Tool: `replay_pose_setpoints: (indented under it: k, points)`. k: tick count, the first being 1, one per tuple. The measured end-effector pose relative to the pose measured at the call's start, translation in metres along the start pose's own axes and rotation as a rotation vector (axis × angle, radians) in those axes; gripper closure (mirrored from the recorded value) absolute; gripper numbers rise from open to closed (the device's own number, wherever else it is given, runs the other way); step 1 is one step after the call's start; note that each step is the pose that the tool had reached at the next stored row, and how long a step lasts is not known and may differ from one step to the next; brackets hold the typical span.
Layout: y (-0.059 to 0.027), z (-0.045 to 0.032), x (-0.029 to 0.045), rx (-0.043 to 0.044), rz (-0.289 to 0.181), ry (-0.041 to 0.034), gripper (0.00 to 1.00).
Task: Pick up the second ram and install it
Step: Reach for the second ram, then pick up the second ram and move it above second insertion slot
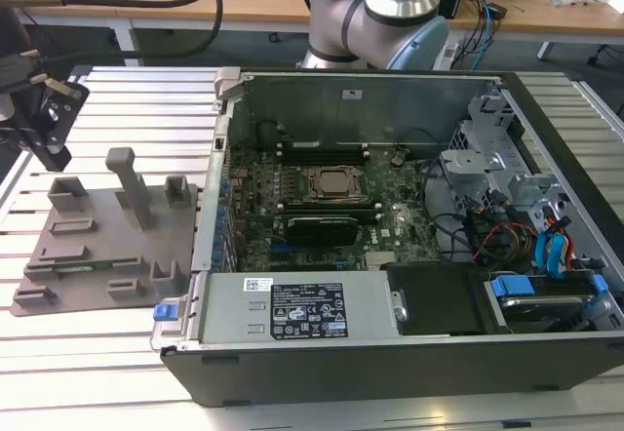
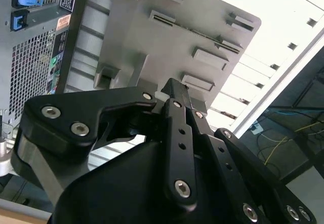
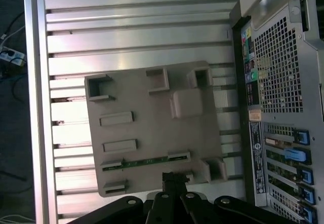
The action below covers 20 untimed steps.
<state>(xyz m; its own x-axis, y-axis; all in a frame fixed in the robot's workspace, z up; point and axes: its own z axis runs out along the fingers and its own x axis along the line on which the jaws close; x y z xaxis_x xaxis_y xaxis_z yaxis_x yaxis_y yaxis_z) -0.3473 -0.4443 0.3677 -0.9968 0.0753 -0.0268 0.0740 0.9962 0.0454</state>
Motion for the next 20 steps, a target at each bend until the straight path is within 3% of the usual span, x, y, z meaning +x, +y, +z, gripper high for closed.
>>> replay_pose_setpoints:
  k: [14,20]
  points:
    - [0.0000,0.0003,0.0000,0.0001,-0.002,0.0002,0.90]
    - [0.0000,0.0003,0.0000,-0.0053,-0.201,0.0092,0.90]
